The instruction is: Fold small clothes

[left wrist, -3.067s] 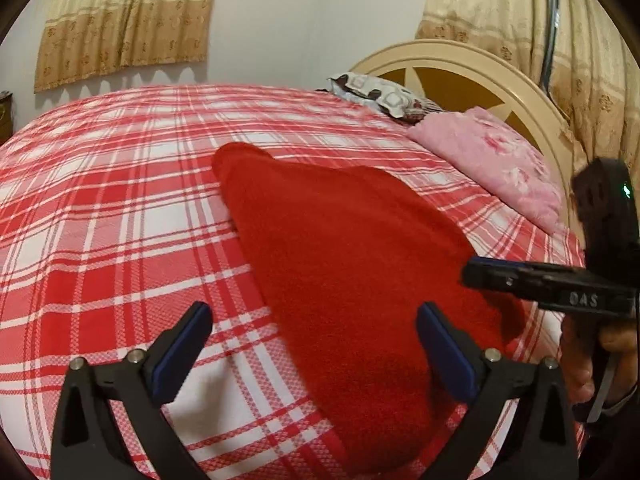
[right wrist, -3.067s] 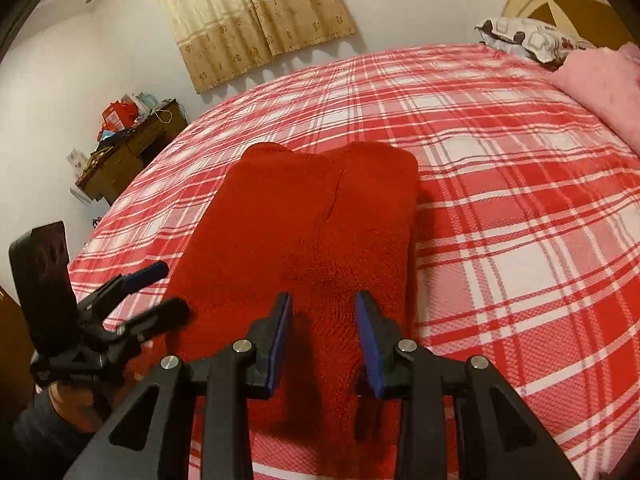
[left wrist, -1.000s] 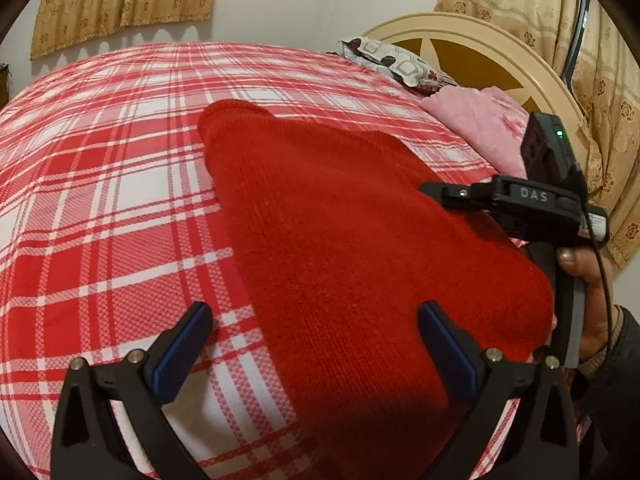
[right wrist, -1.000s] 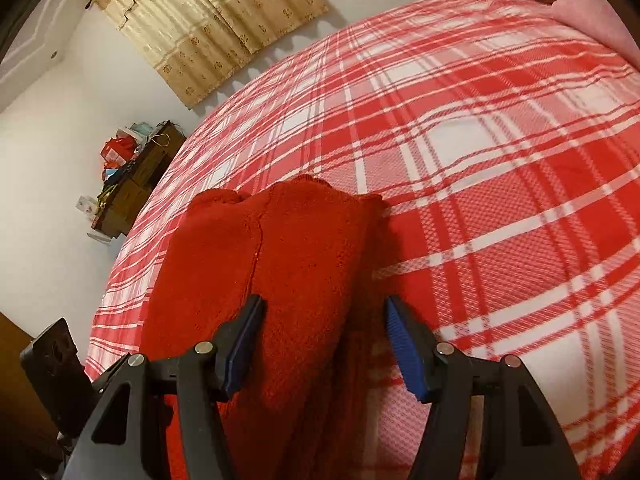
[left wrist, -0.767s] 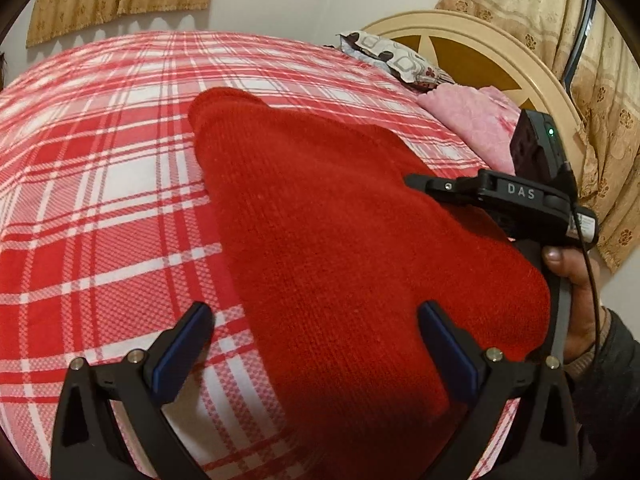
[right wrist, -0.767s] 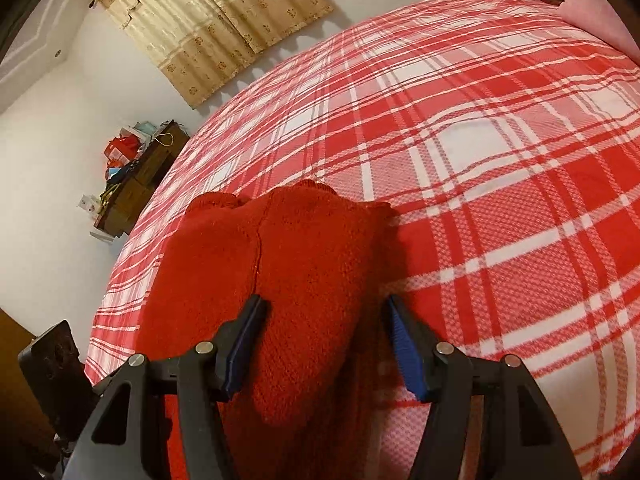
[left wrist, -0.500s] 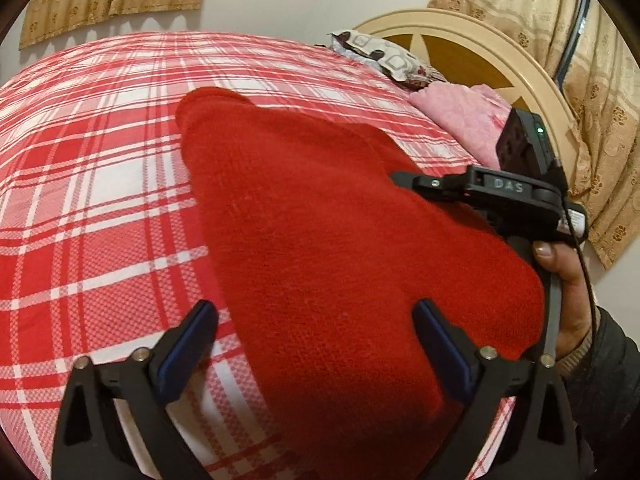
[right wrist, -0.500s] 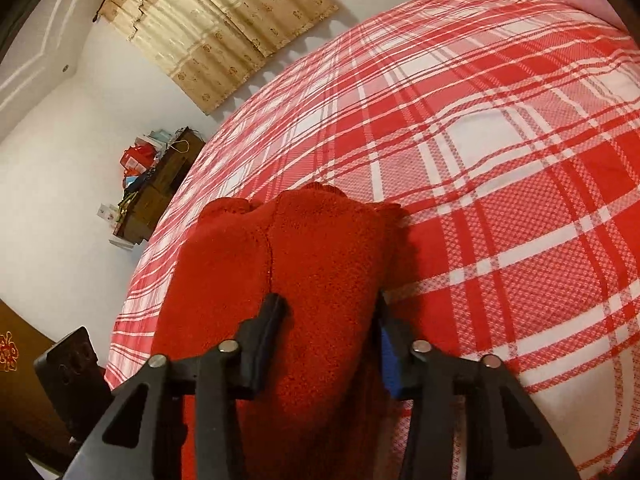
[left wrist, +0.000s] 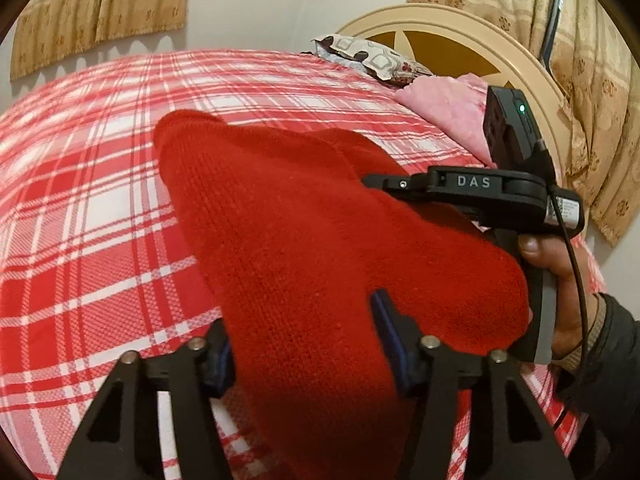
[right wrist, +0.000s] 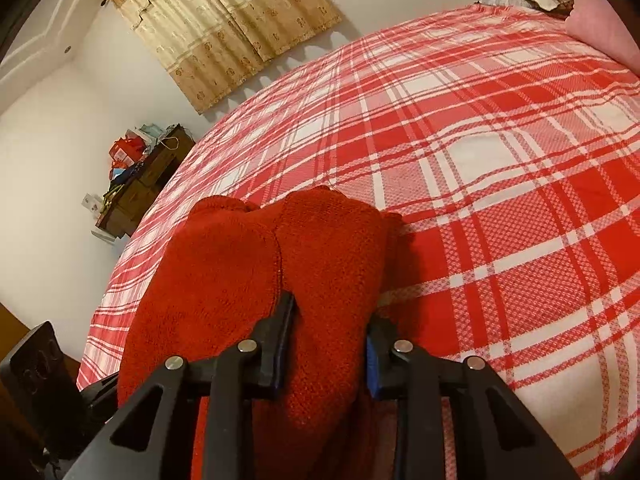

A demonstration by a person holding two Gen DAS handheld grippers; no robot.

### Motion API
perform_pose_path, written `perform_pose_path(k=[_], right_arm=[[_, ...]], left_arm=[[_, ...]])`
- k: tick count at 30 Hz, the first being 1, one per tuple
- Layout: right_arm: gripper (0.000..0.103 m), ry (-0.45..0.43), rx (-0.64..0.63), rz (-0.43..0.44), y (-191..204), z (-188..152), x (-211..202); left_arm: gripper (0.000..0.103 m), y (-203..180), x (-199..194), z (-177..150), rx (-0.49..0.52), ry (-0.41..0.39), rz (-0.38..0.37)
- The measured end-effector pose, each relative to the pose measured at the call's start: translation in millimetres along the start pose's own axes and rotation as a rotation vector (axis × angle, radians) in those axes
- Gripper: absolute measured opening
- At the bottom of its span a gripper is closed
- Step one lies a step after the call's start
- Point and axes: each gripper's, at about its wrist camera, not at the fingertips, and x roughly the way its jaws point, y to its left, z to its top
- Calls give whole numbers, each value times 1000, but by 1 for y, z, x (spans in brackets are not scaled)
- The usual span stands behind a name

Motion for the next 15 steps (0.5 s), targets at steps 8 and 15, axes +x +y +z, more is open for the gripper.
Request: perform_pose_path(k=[8,15], right_arm=[[27,-53,-13,-1,20,-7,-18],[26,-48,-35,53,50,-21,-28]], left_arm=[[44,-2,-19,-2,16,1,41],[43,2,-52,-17,-4,-26,59]])
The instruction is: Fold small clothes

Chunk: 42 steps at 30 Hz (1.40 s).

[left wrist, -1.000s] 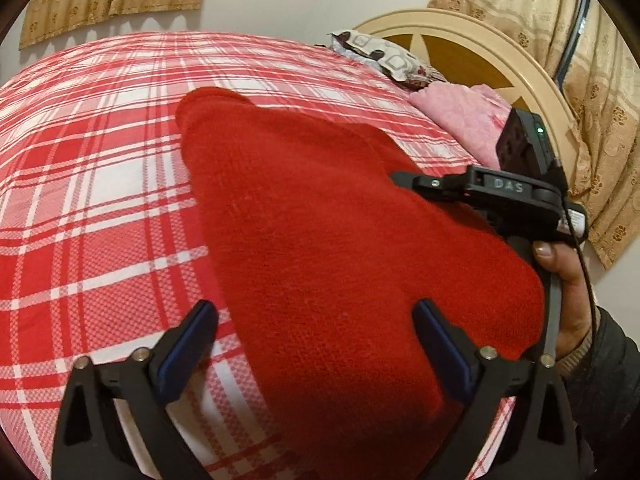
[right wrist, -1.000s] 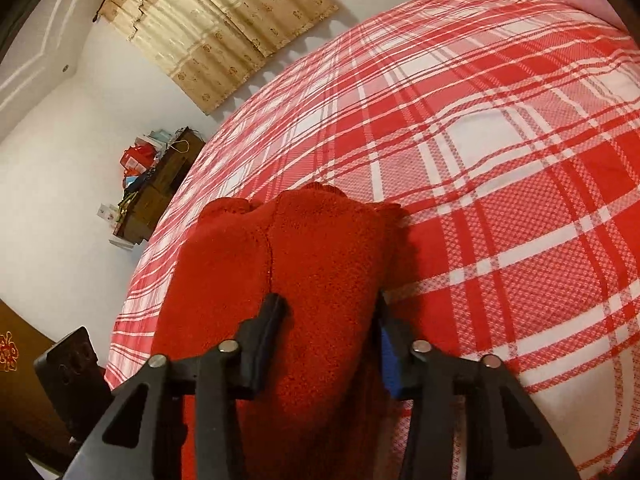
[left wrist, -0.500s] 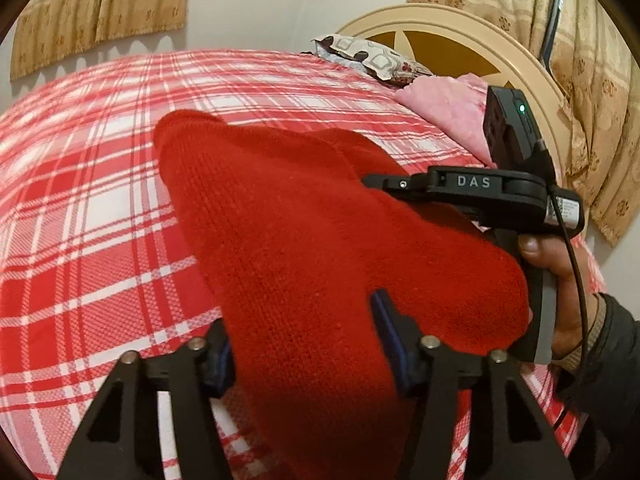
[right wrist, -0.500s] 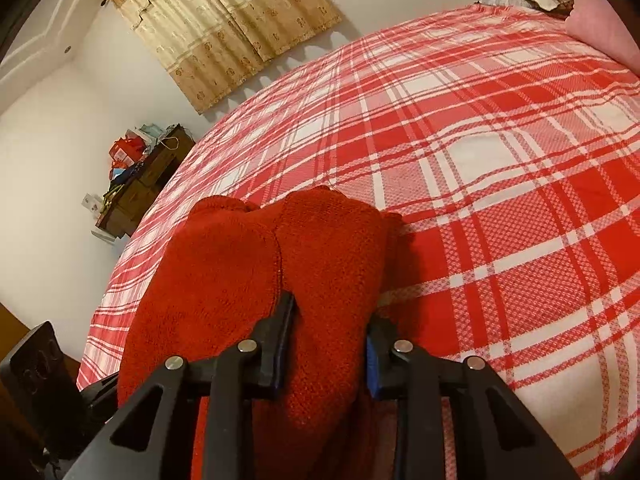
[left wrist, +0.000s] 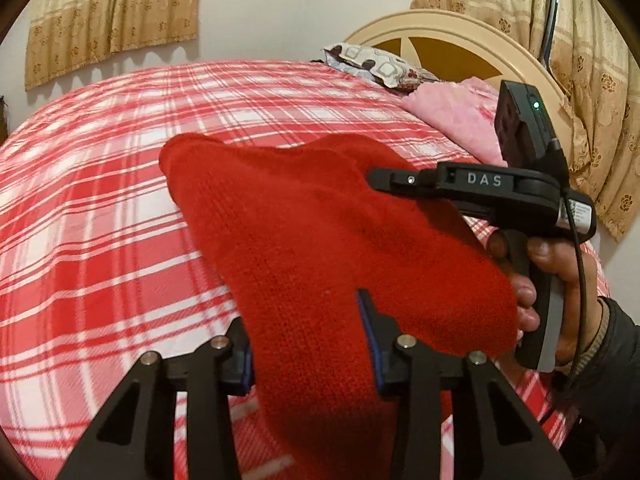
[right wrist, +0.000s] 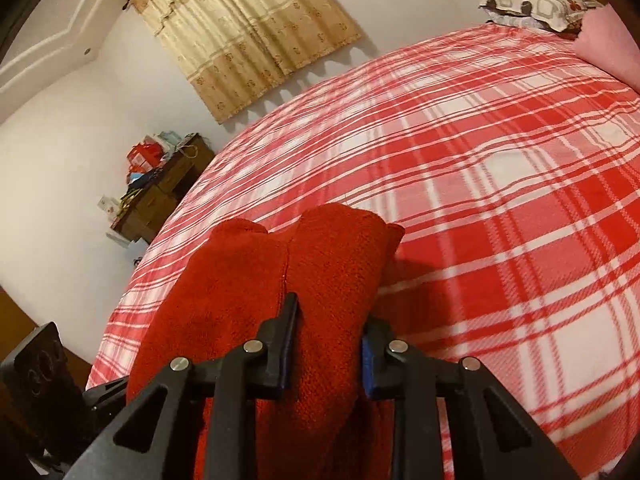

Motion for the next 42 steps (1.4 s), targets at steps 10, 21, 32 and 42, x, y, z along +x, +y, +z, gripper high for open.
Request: perform_pose_path(k=[10,21,32,42], right_arm=[[26,17,-41,99,54,-16,2],[26,76,-96,186,116,-41,26],[26,123,-158,245,170,-57,46],[26,182,-203,298,214,-73,71]], left_arm=[[42,17,-49,-21,-40,-32,68],[42,47,-85,-50,-110,-53,131],[42,71,-118,-73,-155,-88,179],[42,93,-141,-94,-197,-103,225]])
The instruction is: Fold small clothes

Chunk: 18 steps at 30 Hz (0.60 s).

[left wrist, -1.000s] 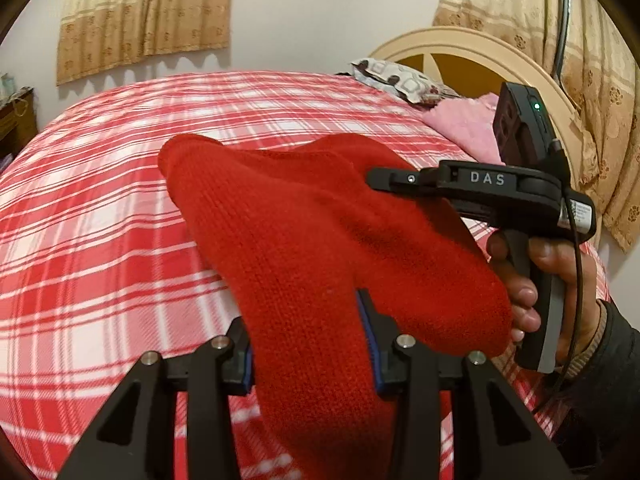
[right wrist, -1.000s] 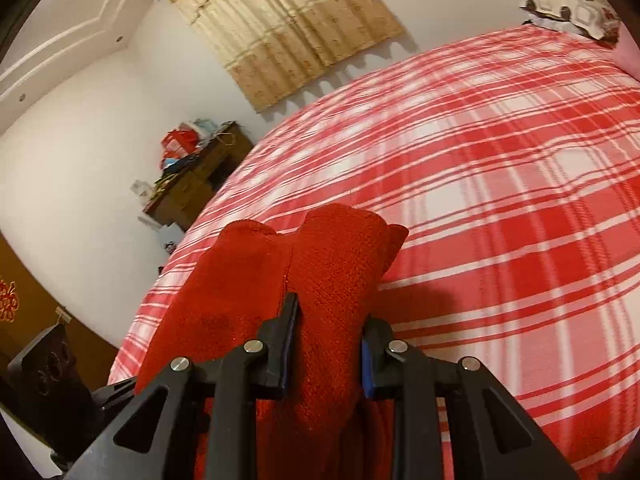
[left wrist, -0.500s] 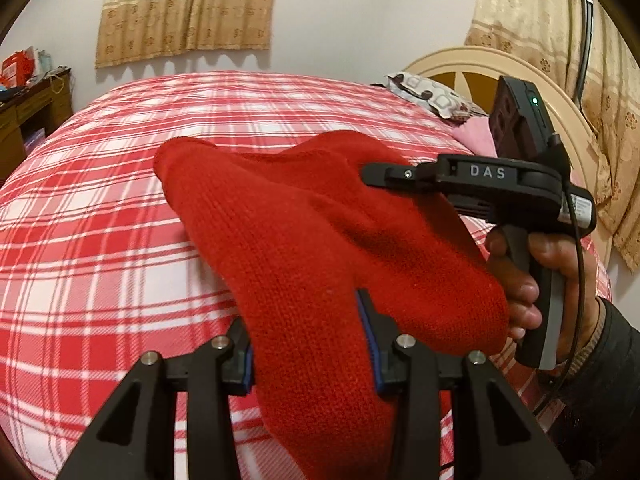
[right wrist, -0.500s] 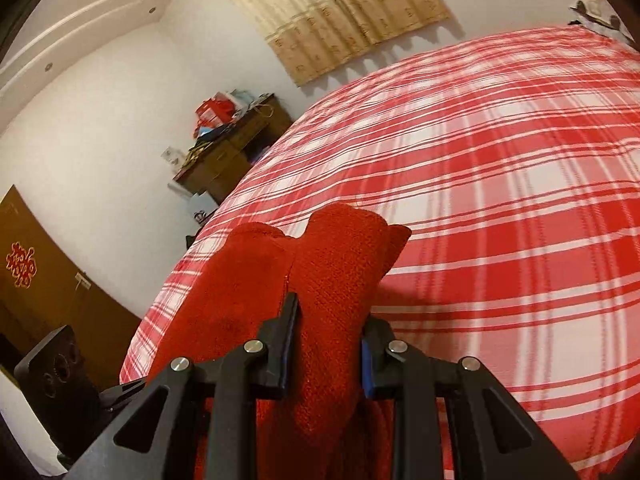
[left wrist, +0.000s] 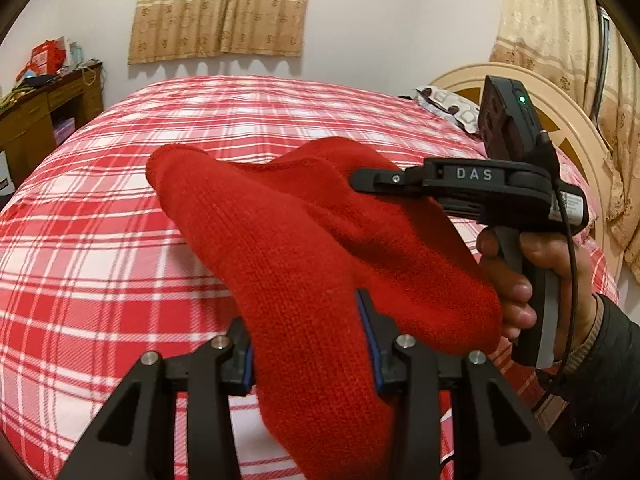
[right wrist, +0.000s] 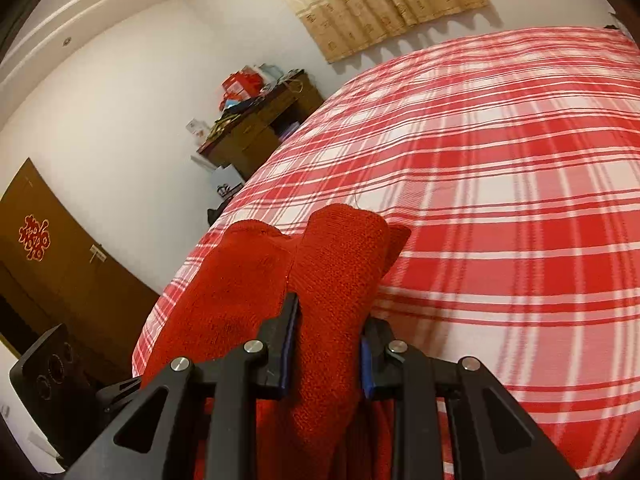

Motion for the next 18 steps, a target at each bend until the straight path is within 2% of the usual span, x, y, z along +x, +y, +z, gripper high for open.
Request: perform_pose_path(k=[18], right_arm=[[26,100,-58,89,49,-3,71]], left_arm=[[42,47,-25,-22,-66,-10,87]])
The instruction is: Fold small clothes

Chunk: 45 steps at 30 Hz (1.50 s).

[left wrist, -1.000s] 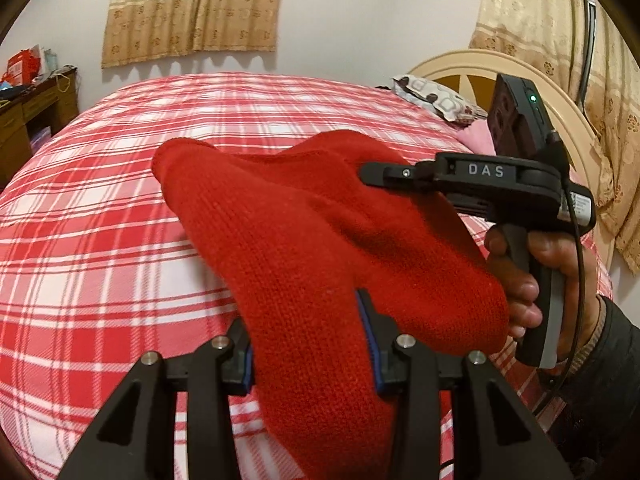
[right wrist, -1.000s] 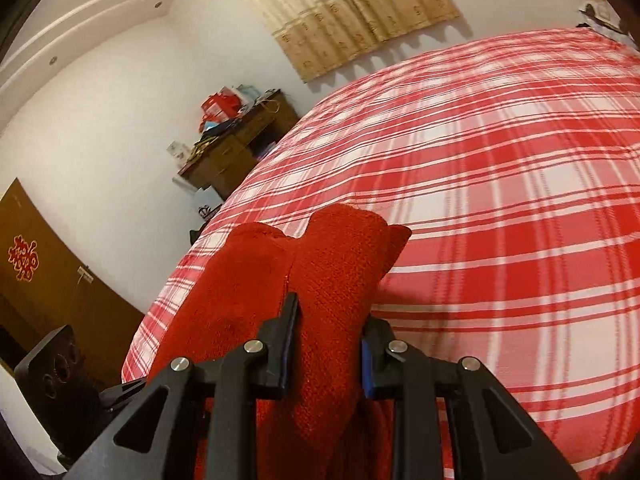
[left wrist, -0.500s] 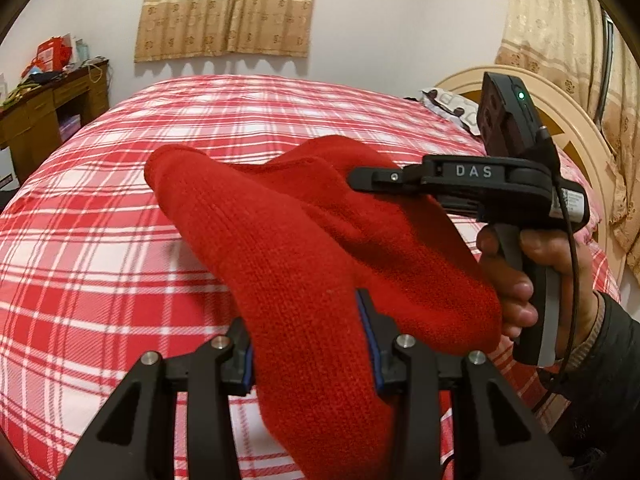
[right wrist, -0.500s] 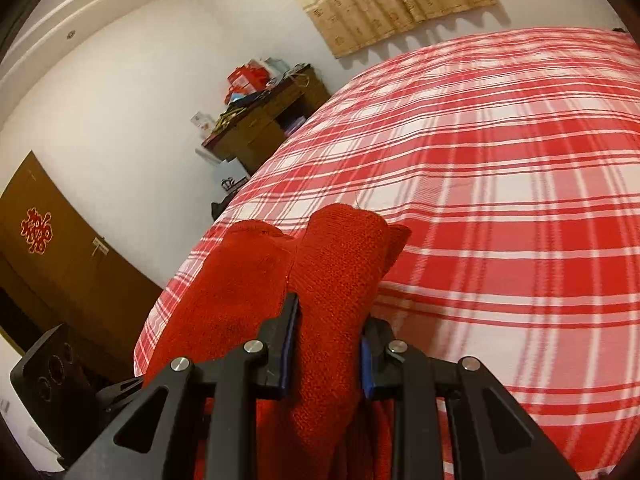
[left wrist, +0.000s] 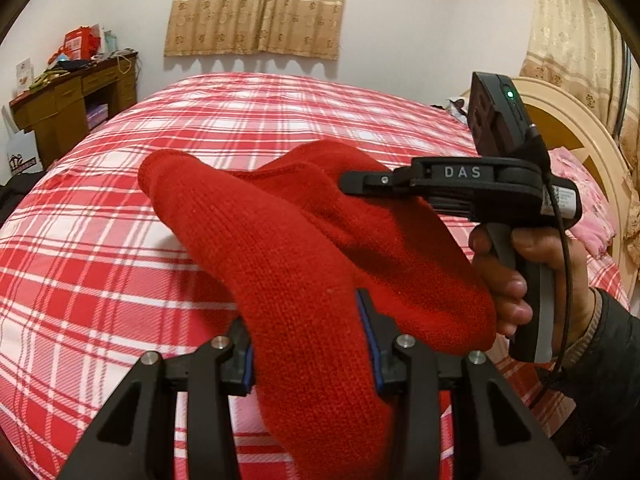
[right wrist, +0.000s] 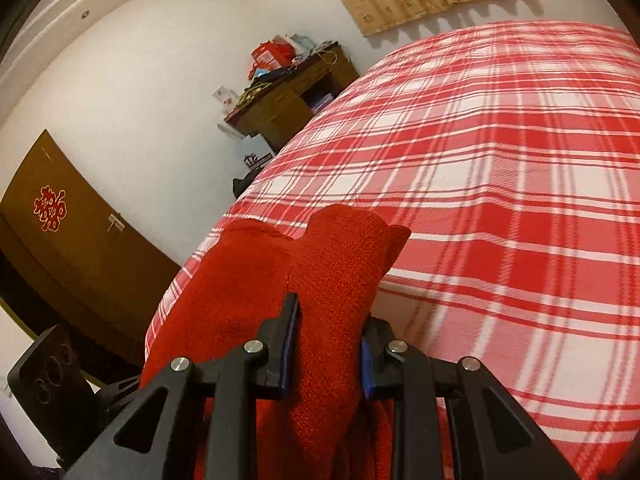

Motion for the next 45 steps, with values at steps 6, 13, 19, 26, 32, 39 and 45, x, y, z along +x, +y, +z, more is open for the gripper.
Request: perform_pose_path(k=[6,13,19,26,32,39,45], right_arm=[[26,30,-6,16,7,-2,20],[26,52,-4,28,13,0,35],[26,70,-7,31,17,-1,44],[26,79,-7,30,16,-2,47],[26,84,14,28,11,-4,52],[26,91,13,22,10,-4,57],[27,103,32,-8,-1,-6,64]], left_arm=[[42,14,3,-5,-26,10,19],[42,26,3,-9,-47,12,22],[42,33,3,-18,-66,24,20],[42,38,-1,-26,-78,25,14],[42,42,4,-32,-87,33,14],[42,45,6,-35,-99,35,12],[51,43,10,-37,-91,37,29]])
